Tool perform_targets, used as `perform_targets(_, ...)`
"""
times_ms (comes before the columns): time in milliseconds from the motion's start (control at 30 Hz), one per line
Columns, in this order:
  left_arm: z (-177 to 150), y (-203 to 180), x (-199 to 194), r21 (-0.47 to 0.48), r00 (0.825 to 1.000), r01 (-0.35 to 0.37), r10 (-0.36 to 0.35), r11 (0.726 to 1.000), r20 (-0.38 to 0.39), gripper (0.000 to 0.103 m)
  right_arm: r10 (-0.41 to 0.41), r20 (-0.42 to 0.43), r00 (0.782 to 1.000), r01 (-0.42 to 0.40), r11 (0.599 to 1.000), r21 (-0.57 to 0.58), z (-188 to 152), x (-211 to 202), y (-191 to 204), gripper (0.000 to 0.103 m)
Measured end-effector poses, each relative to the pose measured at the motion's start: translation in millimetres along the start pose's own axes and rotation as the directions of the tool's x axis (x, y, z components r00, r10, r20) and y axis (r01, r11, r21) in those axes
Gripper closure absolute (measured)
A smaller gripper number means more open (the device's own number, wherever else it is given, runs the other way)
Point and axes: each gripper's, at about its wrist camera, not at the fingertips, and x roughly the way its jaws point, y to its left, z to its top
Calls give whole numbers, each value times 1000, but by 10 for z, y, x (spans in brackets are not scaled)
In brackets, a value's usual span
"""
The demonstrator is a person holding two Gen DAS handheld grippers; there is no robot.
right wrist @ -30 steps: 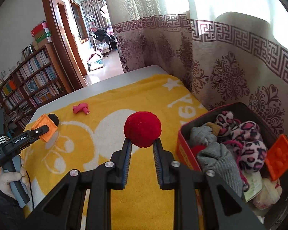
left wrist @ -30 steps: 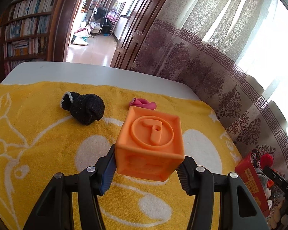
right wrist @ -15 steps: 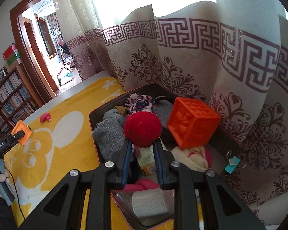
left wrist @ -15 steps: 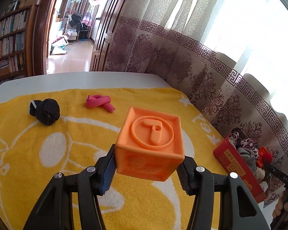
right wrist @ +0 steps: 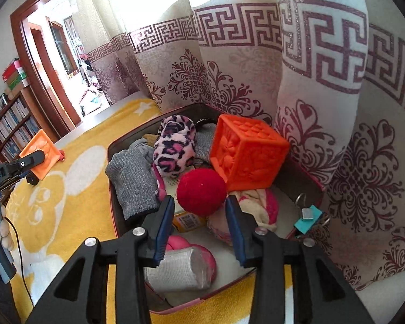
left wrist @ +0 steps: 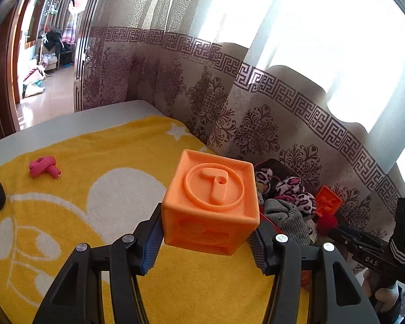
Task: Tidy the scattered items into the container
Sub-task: 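Carry the orange T cube and red ball into the red box and release both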
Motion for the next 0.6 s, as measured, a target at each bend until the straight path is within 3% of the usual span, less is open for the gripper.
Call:
perform_targets(100, 39, -239, 174, 35, 999, 46, -45, 998, -22, 45, -34, 89, 995, 36, 999, -19, 40, -113, 29, 31)
perform_targets(333, 179, -690, 550, 83, 990, 131, -125, 988, -69, 45, -66, 165, 984, 77, 995, -66, 69, -220, 66, 30)
perform_targets(600, 304, -970, 890, 131, 982, 167, -152, 977, -112, 45, -63, 161, 985, 67, 998, -20, 46, -181, -95, 30)
